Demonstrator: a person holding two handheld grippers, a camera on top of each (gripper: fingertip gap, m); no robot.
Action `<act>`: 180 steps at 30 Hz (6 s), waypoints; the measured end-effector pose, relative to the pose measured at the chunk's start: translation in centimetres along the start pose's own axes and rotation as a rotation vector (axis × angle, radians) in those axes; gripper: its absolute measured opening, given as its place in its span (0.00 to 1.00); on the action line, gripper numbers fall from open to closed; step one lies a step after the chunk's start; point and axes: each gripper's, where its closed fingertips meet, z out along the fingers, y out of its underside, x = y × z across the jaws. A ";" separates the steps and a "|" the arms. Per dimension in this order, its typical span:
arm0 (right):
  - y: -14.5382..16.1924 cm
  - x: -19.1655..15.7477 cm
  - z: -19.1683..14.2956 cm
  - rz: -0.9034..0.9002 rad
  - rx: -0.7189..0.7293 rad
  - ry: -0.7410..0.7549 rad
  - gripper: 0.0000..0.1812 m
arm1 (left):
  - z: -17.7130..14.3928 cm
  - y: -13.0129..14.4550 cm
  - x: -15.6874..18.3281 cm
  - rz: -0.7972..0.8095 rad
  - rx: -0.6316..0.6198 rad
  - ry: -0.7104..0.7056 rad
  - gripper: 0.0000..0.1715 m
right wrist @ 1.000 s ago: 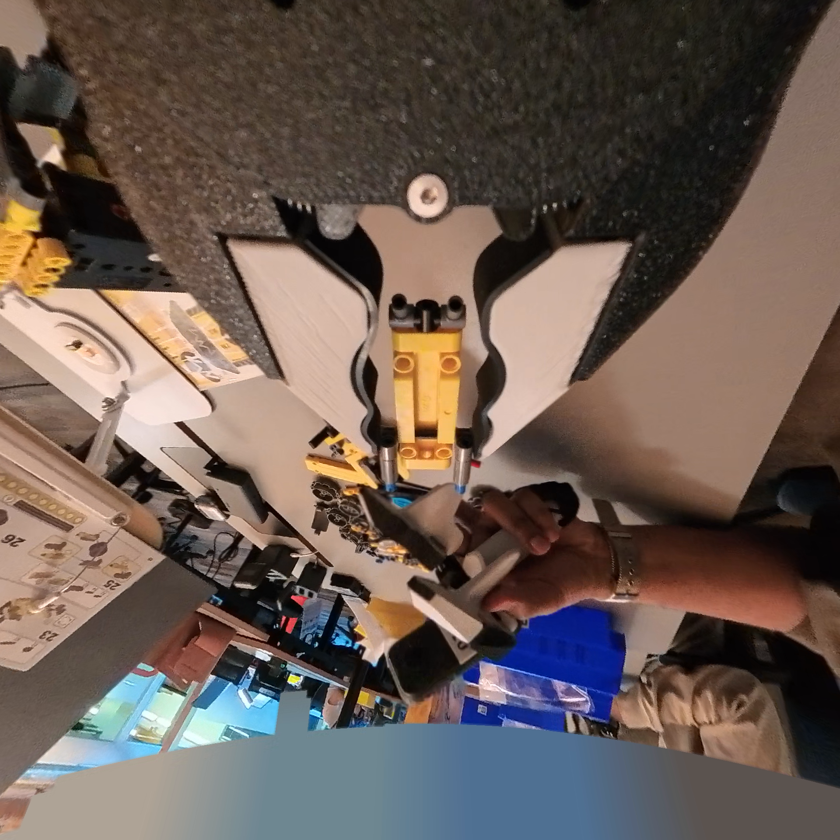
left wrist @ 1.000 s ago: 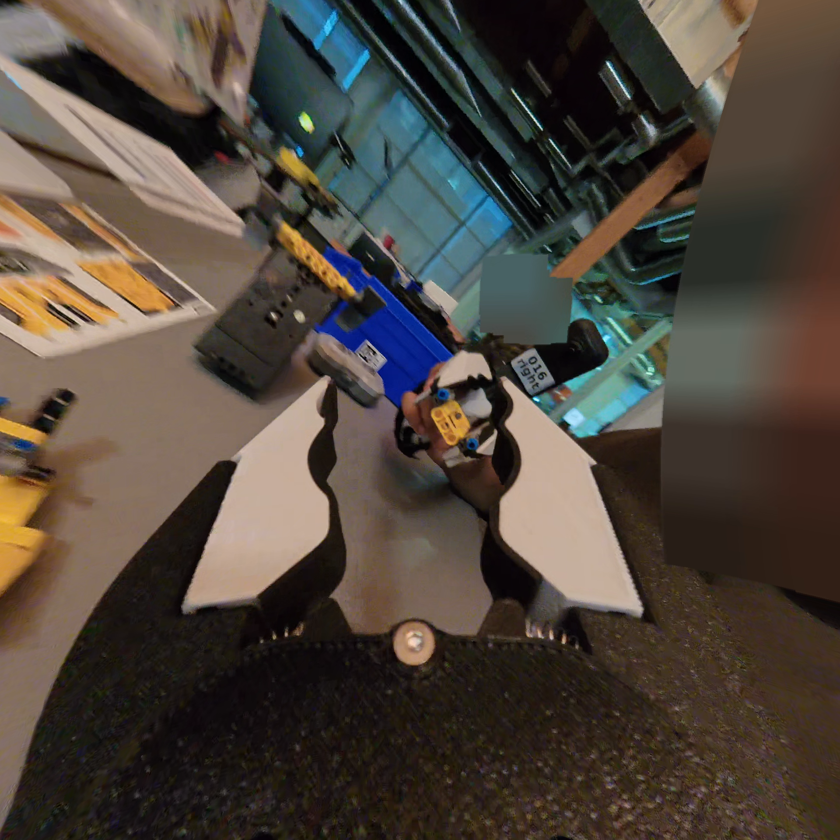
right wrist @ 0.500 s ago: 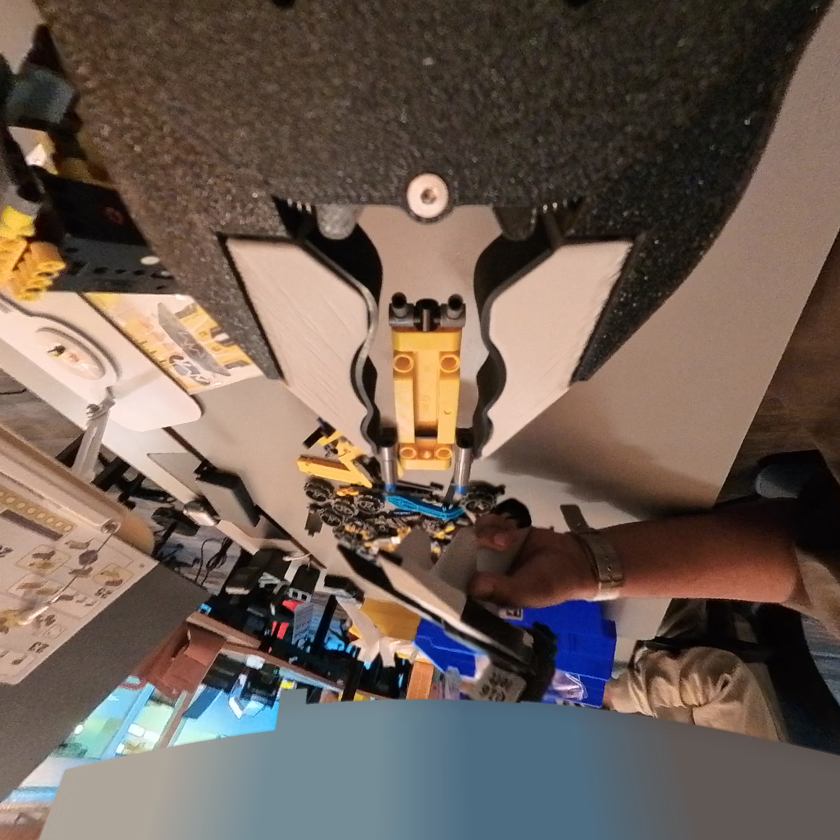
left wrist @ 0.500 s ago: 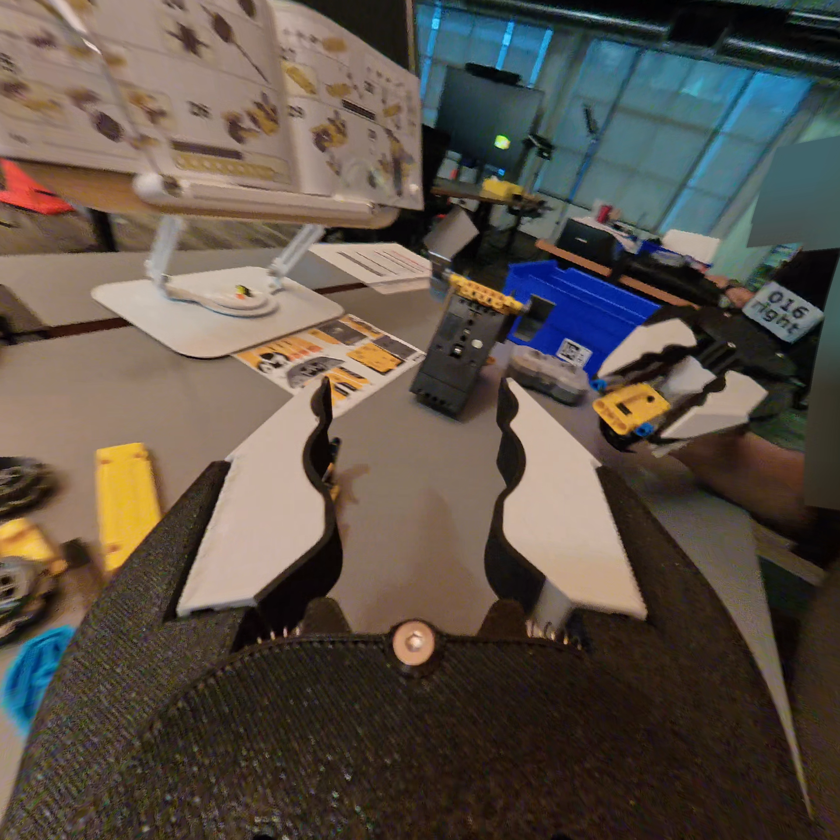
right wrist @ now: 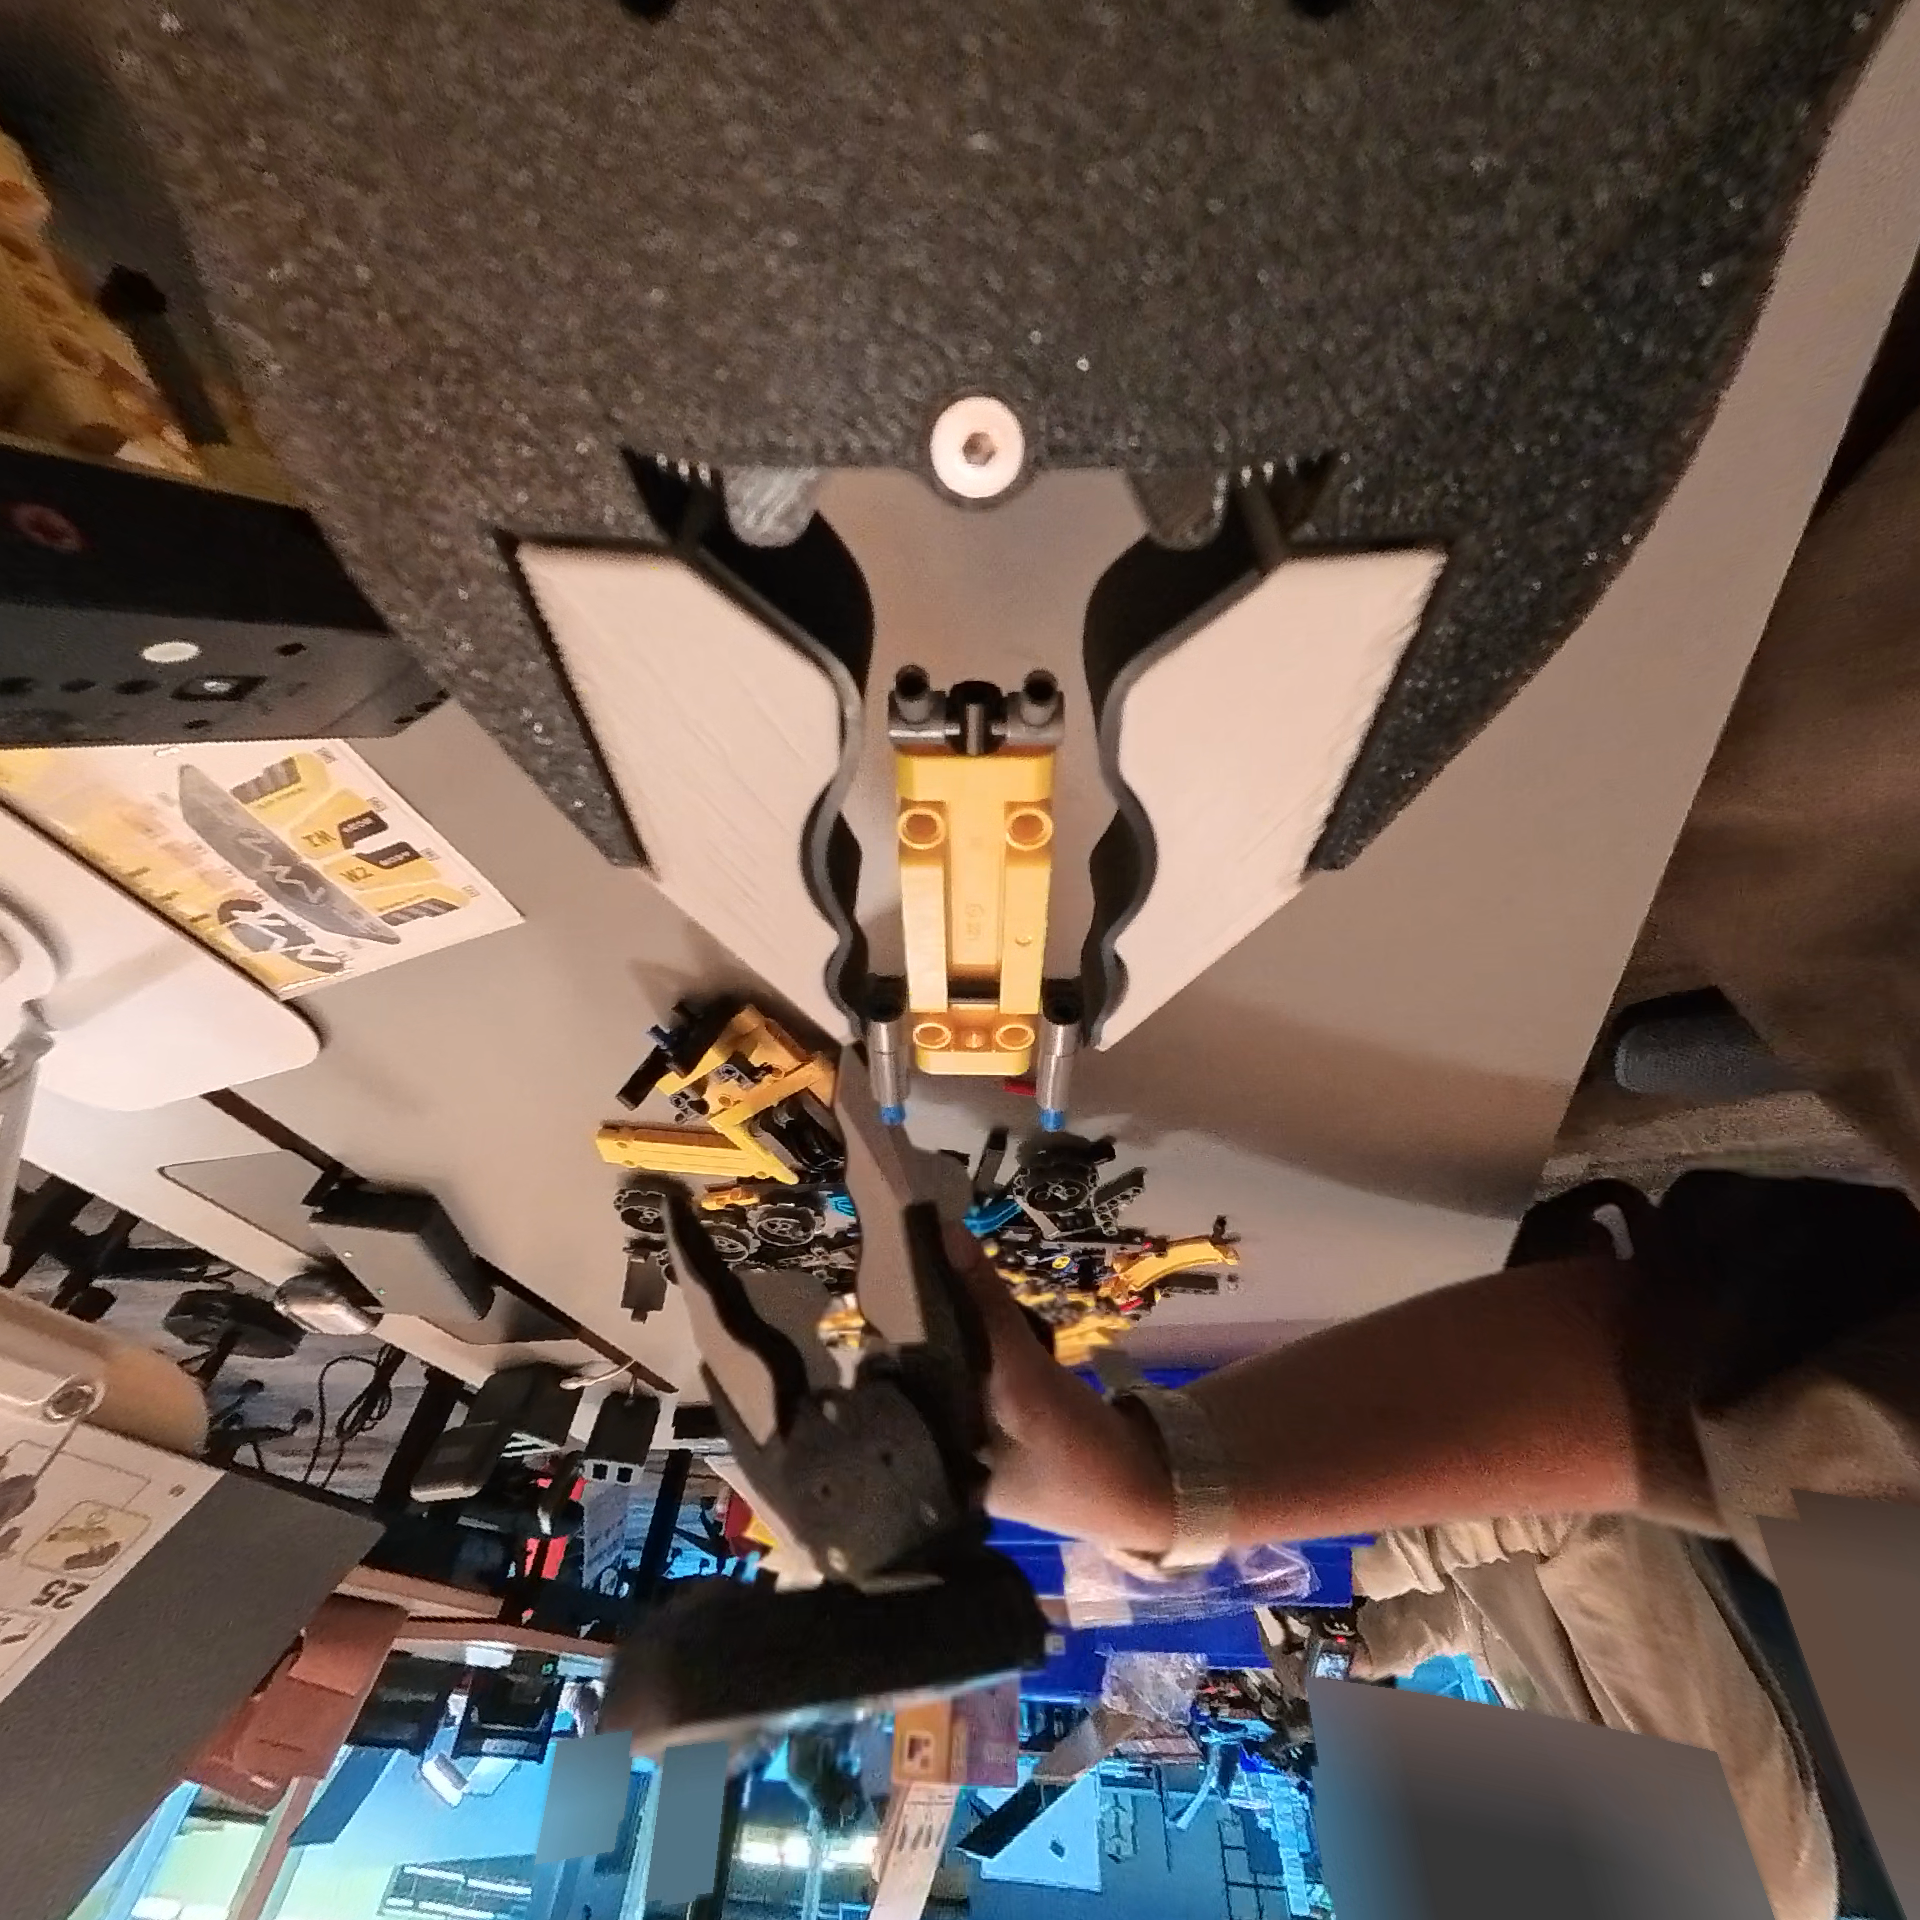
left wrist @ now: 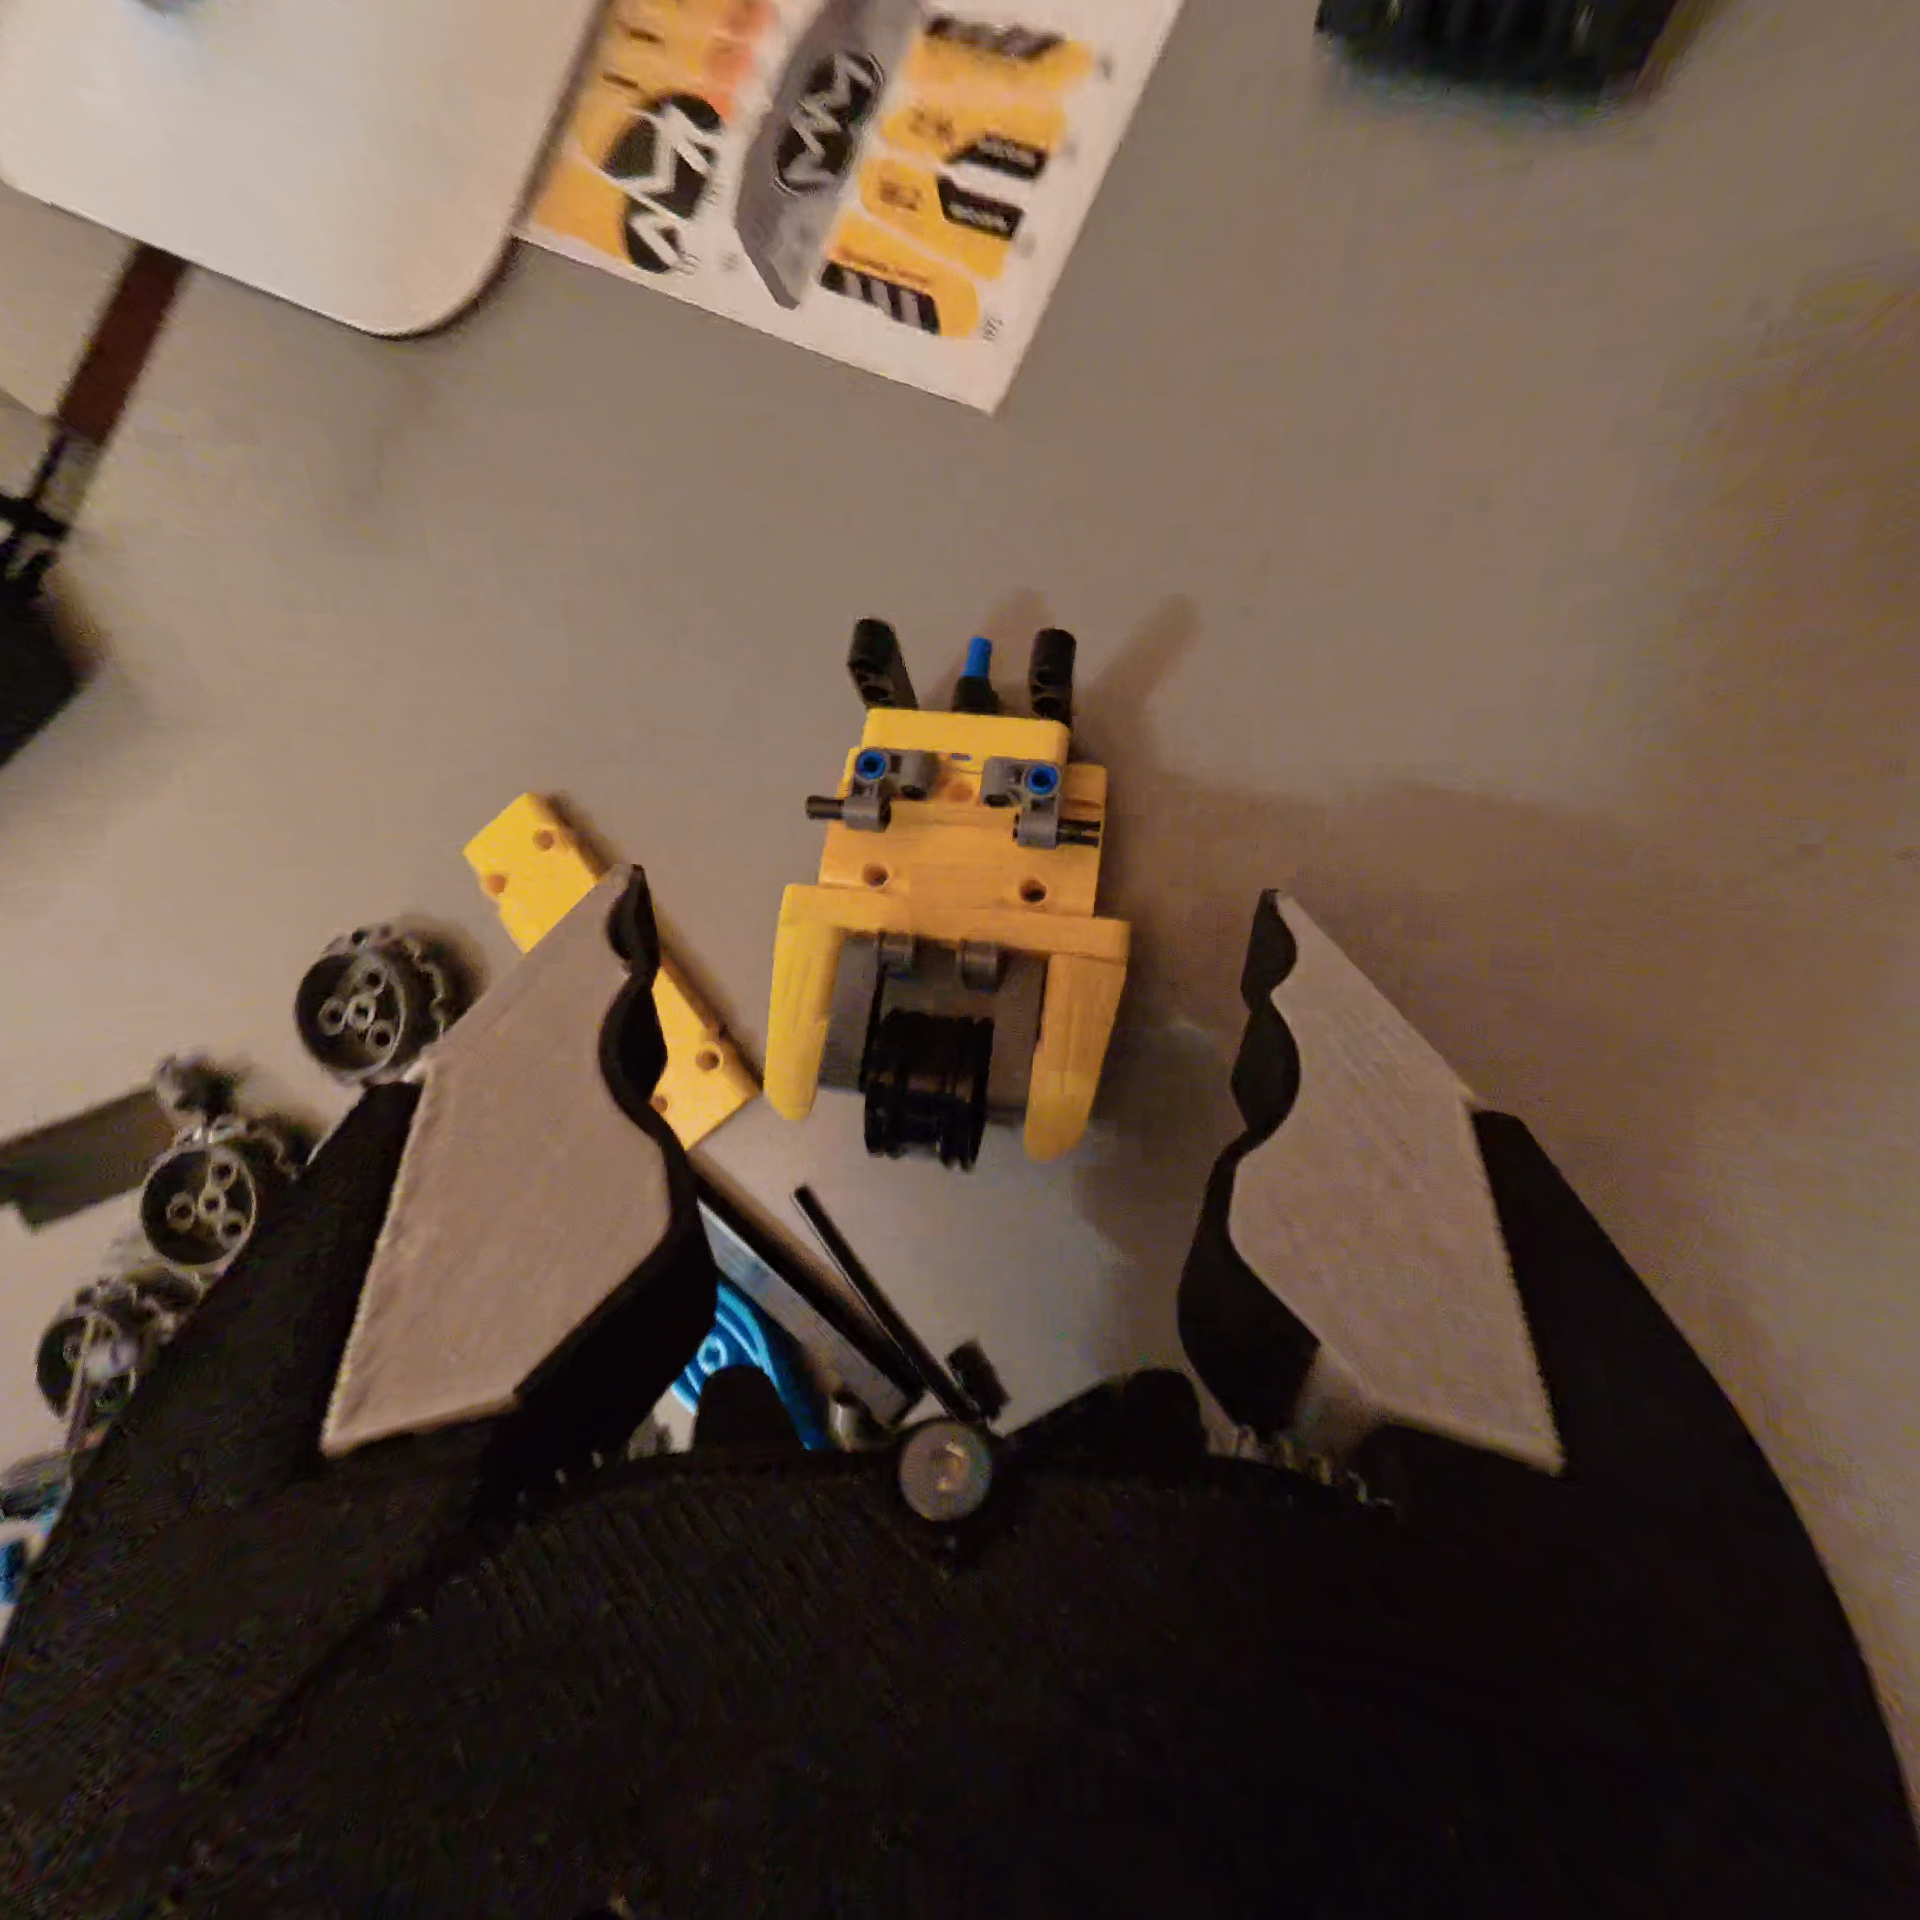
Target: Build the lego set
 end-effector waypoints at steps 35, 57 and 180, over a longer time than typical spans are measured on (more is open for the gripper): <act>-4.7 0.4 -3.2 0.222 0.237 -0.068 0.22 | -14.1 -11.6 12.0 -0.423 1.194 0.894 0.38; -3.6 0.5 -2.4 0.384 0.216 -0.140 0.22 | -12.1 -12.1 14.8 -0.318 1.158 0.801 0.38; -1.5 1.8 -2.2 0.369 0.092 -0.073 0.22 | -7.4 -9.3 12.2 -0.219 0.799 0.521 0.38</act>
